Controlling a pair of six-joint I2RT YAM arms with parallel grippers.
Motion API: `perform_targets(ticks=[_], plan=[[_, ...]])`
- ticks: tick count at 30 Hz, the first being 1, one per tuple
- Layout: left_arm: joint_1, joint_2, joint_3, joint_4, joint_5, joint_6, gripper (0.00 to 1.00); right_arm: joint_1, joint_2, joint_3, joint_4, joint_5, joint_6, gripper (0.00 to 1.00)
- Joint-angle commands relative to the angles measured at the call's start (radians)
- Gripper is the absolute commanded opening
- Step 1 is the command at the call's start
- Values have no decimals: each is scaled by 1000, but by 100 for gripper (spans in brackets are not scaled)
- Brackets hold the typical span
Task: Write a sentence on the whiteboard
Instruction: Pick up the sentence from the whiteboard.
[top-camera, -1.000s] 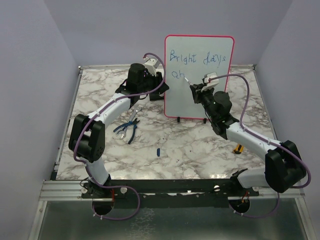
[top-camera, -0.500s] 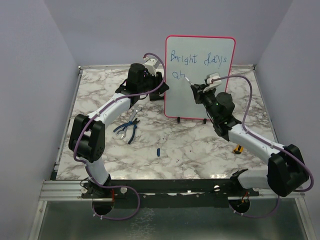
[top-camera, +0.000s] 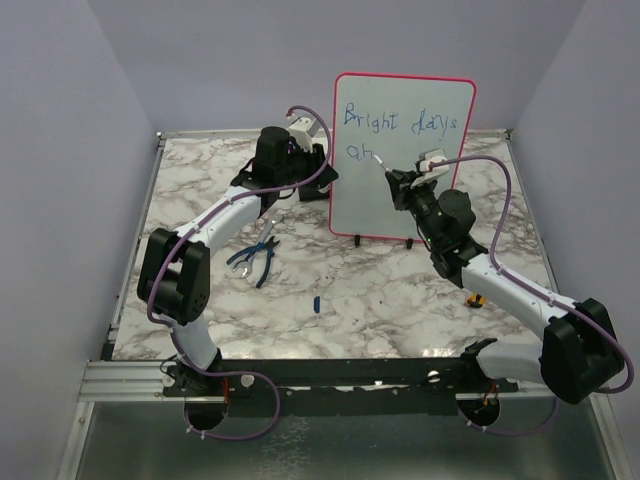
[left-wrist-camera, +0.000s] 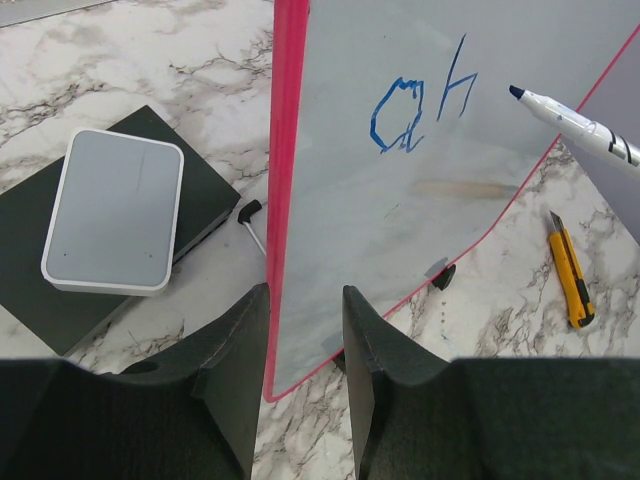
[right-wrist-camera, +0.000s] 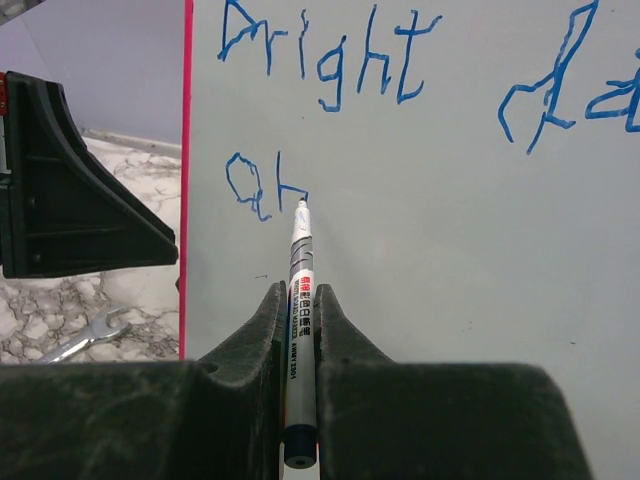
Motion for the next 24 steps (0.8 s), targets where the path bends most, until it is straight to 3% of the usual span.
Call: perform_targets(ticks=[1, 24], plan=[[-4, -33, -3, -5, 3, 7, 37, 0, -2, 2, 13, 34, 3, 1], [-4, -35, -5, -5, 4, 11, 36, 0, 33, 16, -17, 111, -1, 1]])
